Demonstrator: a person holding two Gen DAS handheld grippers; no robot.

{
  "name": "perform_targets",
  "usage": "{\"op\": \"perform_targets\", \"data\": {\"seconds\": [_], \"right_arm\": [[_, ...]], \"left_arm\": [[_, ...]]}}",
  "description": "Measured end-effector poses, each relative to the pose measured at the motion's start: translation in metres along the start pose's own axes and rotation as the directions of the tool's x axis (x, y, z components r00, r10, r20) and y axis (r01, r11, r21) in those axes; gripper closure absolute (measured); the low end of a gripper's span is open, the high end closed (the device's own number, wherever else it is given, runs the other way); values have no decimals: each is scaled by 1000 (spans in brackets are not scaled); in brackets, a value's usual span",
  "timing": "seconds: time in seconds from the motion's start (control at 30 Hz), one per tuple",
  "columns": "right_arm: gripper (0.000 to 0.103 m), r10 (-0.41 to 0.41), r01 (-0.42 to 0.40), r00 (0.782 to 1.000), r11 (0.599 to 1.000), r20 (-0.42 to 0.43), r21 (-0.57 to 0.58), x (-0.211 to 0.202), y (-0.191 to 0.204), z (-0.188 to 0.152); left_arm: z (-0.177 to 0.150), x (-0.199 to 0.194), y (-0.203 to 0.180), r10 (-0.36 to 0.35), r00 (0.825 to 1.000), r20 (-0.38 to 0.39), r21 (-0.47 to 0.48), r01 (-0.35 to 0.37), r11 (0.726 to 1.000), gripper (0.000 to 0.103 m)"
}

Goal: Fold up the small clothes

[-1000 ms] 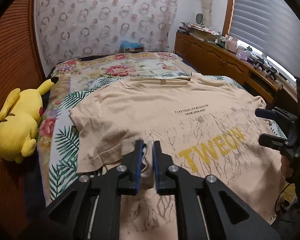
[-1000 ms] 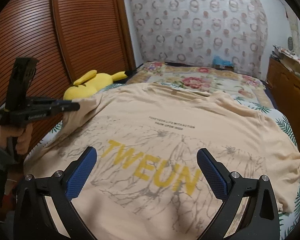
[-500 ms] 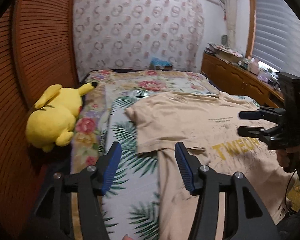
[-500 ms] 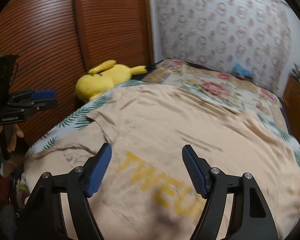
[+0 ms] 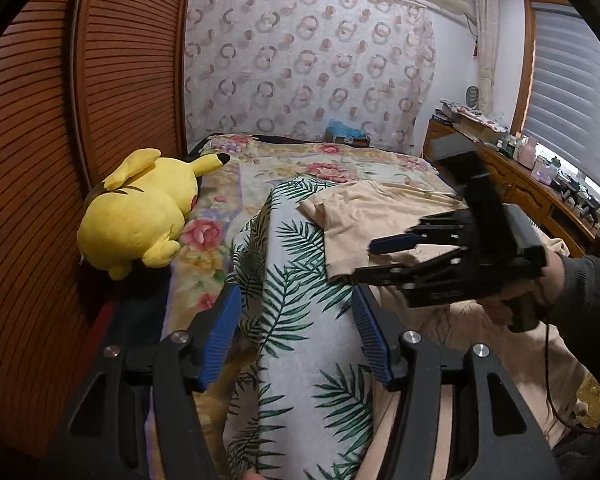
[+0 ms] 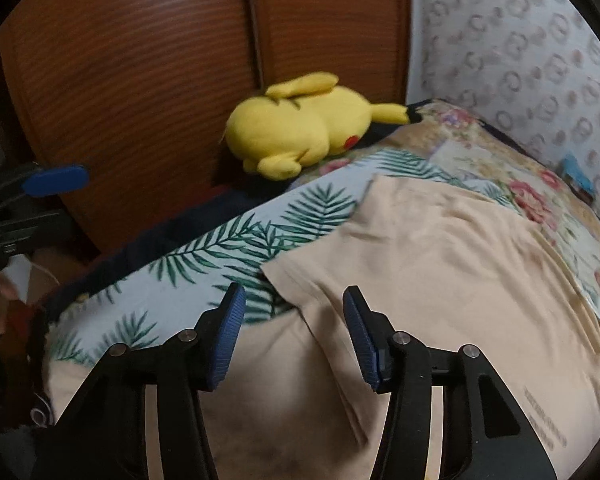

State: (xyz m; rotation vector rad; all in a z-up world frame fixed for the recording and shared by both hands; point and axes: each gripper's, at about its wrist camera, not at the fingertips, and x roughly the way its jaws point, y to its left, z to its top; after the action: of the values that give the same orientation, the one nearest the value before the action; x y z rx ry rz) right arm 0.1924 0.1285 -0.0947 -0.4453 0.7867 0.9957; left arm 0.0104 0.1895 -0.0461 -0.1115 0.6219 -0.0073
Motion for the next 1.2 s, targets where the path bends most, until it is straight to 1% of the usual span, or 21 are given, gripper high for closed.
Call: {"op": "perform_targets", "data": {"seconds": [0.07,0.13,0.17,0.2,0.23,0.27,0.4,0.47,0.5,0.63,0.73,0.77,0.8,0.9,0.93,1.0,1.03,1.07,1.1,1.2], "right_arm": [[52,-16,16,999,1000,-28,-19,13,2,4],[59,-38,35,998,998,-58,-48,23,3,7],[68,-63,58,995,996,-77,-69,30,4,7],[80,-85,79,994,993,-70,-85,29,4,6],[87,-94,88,993,992,-65,-91,30,3,7],[96,-75,70,995,995,-67,-73,28,0,8],[99,-49,49,999,999,4,2,11,-16,12],[100,-60,59,998,997,34,40,3,-26,15],[101,-81,78,995,995,51,57,-3,-31,17],[101,-163,151,983,979,86,140,-24,-56,20],[101,-258,233,962,947,89,222,-44,-83,14],[101,-278,249,957,934,82,258,-49,-93,11],[101,-280,248,957,927,78,281,-54,-102,7],[101,-250,219,965,937,85,271,-57,-105,4],[98,-226,196,970,943,86,268,-55,-104,4],[71,-142,115,986,961,89,252,-45,-93,5],[68,-116,91,989,965,92,245,-42,-89,5],[66,-82,58,992,971,95,234,-35,-83,6],[63,-67,46,994,974,85,224,-27,-77,7],[62,-65,57,998,974,26,220,-2,-65,5]], "left_arm": [[-3,-2,4,-2,1000,1,-3,2,1000,45],[-4,-1,7,-8,1000,0,-8,8,1000,45],[-5,-1,7,-11,1000,-2,-8,11,1000,45],[-7,0,7,-12,1000,-4,-7,12,1000,45],[-7,0,7,-12,1000,-4,-5,12,1000,45],[-8,0,6,-13,1000,-6,-3,13,1000,45],[-10,1,2,-21,1000,-7,1,21,1000,45],[-11,2,-1,-26,1000,-10,3,26,1000,45],[-10,2,-2,-28,1000,-10,4,28,1000,45],[-9,6,-6,-39,999,-14,12,39,999,45],[-9,9,-10,-42,999,-21,15,42,999,45],[-9,11,-12,-44,999,-24,16,45,999,45],[-9,12,-13,-46,999,-26,16,46,999,45],[-10,17,-17,-51,998,-33,15,52,999,45],[-10,18,-17,-53,998,-35,15,53,998,45],[-9,19,-20,-55,998,-40,16,56,998,45],[-9,20,-21,-57,998,-42,18,57,998,45],[-9,20,-21,-57,997,-43,18,58,998,45],[-9,20,-22,-59,997,-45,18,60,998,45],[-10,21,-23,-63,997,-50,18,64,998,45]]}}
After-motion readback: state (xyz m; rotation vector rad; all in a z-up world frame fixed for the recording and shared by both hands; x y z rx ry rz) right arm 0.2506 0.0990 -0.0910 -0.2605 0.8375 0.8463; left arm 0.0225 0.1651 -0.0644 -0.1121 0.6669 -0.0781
